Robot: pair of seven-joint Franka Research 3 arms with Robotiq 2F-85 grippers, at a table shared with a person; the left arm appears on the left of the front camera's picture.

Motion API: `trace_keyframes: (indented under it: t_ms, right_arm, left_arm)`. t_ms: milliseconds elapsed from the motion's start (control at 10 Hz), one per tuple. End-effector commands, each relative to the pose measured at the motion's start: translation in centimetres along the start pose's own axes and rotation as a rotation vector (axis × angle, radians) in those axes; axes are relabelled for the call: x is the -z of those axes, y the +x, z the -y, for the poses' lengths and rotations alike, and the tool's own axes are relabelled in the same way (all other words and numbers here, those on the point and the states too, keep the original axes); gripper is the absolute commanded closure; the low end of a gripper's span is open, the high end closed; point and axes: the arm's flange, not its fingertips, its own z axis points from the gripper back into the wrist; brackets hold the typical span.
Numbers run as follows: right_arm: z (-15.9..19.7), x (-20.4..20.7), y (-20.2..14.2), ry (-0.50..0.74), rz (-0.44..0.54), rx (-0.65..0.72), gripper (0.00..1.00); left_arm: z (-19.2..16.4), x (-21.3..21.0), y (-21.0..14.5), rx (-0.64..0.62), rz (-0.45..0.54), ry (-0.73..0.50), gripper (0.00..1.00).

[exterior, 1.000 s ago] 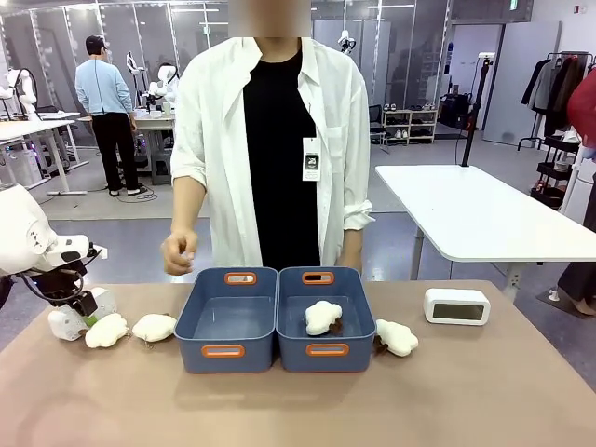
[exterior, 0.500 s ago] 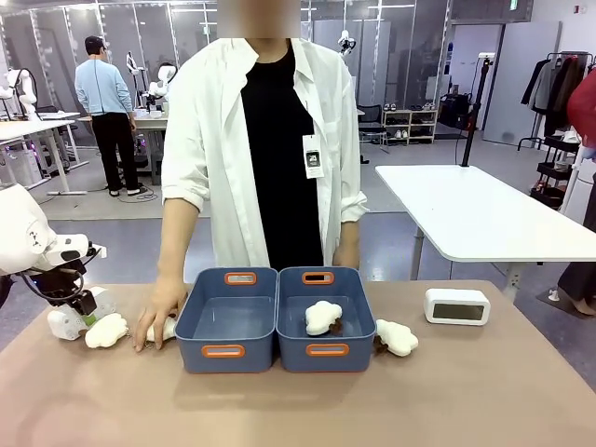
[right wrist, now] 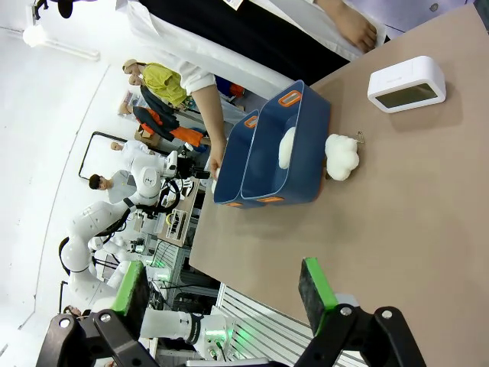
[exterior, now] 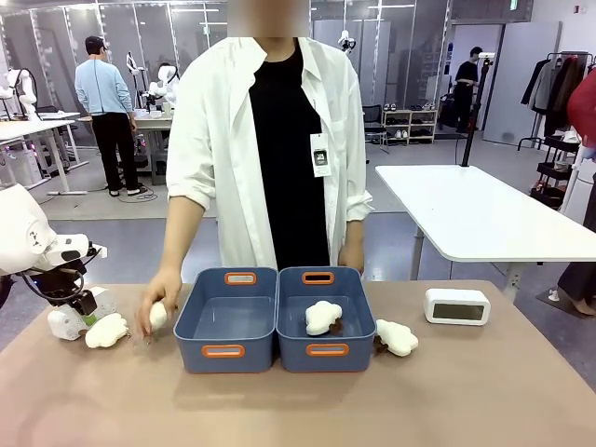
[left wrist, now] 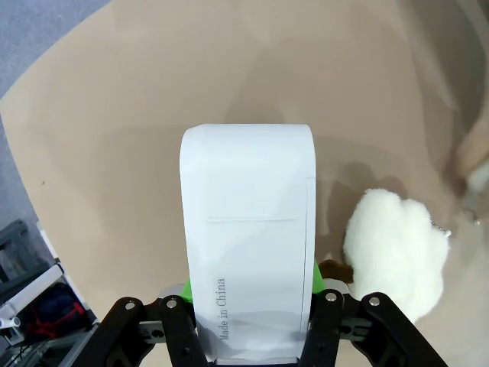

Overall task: Sort the digital clocks into the basket.
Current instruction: Pick up the Digital clock from the table and place it into the empty Plastic storage basket.

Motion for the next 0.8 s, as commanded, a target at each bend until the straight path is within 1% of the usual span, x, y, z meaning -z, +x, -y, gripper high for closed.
trace_keyframes:
  t_ms: [0, 700]
  right_arm:
    - [-0.08, -0.11, 0.11, 0.011, 0.004, -0.015, 0.0]
    - [-0.08, -0.11, 0.11, 0.011, 0.004, -0.015, 0.0]
  left_arm:
    - [-0.03, -0.02, -0.02, 0.006, -0.001, 0.0, 0.58]
    - [-0.03, -0.02, -0.02, 0.006, -0.001, 0.0, 0.58]
